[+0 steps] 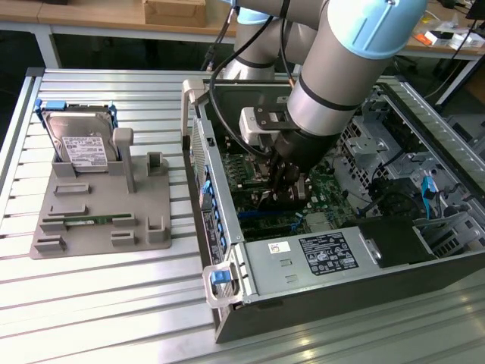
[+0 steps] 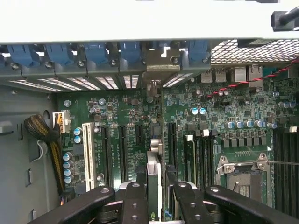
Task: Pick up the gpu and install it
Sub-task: 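Insert the gpu into the slot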
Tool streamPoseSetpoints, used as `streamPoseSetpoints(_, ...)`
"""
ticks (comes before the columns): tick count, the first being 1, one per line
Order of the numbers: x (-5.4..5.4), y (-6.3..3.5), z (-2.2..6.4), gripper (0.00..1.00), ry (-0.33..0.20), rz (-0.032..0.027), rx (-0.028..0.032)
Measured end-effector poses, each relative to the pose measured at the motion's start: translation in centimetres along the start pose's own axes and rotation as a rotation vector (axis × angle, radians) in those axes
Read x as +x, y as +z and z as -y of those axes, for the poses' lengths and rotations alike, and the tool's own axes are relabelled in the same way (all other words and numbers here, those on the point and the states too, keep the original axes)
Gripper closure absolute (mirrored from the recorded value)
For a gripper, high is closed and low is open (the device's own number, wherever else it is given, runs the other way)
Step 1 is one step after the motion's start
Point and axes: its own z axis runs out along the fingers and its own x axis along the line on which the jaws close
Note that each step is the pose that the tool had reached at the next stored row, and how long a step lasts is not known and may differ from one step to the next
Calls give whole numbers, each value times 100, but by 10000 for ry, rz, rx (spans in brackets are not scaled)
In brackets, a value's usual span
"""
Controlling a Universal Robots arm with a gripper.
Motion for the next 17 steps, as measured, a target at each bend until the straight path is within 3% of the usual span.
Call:
streamPoseSetpoints(10, -48, 31, 9, 73, 13, -3, -3)
streamPoseSetpoints(17, -50, 53, -38, 73, 193, 9, 10)
